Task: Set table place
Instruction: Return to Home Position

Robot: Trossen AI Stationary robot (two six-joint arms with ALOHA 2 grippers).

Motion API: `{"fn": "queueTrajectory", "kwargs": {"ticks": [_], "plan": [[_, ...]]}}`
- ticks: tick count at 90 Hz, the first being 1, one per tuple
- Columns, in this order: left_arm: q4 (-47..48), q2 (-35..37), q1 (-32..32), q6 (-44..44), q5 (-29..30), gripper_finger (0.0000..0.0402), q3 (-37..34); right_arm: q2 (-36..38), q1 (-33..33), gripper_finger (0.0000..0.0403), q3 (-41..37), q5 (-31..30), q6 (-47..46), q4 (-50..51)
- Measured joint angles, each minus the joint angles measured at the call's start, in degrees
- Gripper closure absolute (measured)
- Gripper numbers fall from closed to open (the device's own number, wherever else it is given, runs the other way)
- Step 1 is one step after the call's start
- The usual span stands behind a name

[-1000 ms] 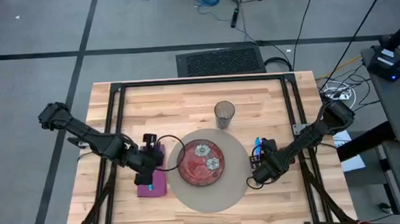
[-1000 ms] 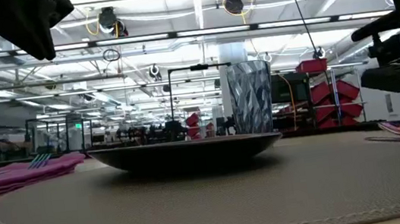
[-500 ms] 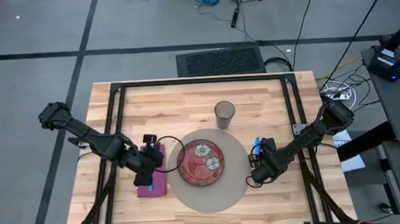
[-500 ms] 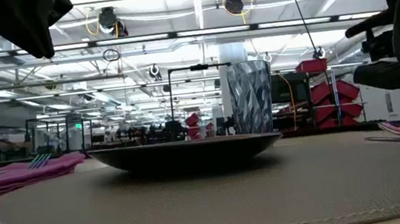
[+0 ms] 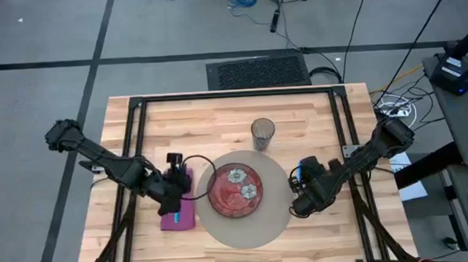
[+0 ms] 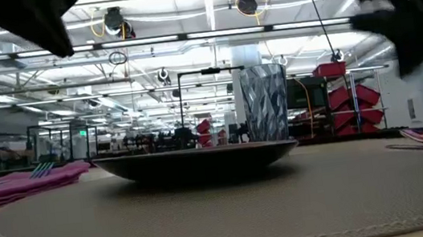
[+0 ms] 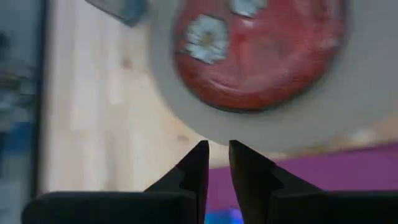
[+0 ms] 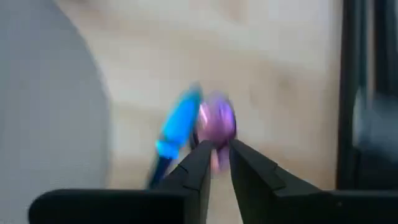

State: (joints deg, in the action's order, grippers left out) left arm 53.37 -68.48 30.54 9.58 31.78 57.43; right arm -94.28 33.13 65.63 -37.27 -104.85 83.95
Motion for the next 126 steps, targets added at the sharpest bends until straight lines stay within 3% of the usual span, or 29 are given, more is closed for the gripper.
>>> {"fn": "queueTrajectory", "kwargs": {"ticks": [9,22,32,42,52,65,80,105,119,126], "plan": [[-5.1,4.4,1.9,-5.2,3.9,0.0351,0.0,0.5,2.9,0.0355,7.3,-14.4,6.1,6.2],[-13.6,12.3,4.5,-14.2,4.2,0.0351,0.0,6.8,7.5,0.0355,12.0,-31.7,27.8,3.2],[-16.9,18.3,5.2,-18.6,4.2,0.0351,0.0,12.5,12.1,0.0355,12.1,-38.8,36.5,3.5],[-18.0,23.3,5.3,-20.4,4.1,0.0351,0.0,19.4,17.3,0.0355,11.3,-43.5,39.3,5.5],[-20.3,27.1,5.3,-23.1,2.1,0.0351,-0.9,26.0,22.7,0.0355,8.5,-46.7,39.8,5.8],[-26.9,33.0,5.2,-26.6,-3.6,0.0351,-7.0,34.3,29.4,0.0355,1.4,-49.1,37.9,5.7],[-29.4,39.1,3.7,-25.4,-3.7,0.0351,-13.6,42.6,36.4,0.0355,-8.2,-52.7,30.2,5.6],[-34.8,42.0,1.8,-20.6,-7.4,0.0351,-22.8,48.1,40.6,0.0355,-19.6,-52.7,20.8,5.5],[-39.2,42.0,-0.5,-22.8,-6.1,0.0351,-25.7,48.7,42.6,0.0355,-22.9,-52.7,18.9,5.7],[-39.7,42.0,-2.2,-23.5,3.8,0.0351,-25.1,48.8,41.6,0.0355,-23.2,-52.7,21.3,5.9]]}}
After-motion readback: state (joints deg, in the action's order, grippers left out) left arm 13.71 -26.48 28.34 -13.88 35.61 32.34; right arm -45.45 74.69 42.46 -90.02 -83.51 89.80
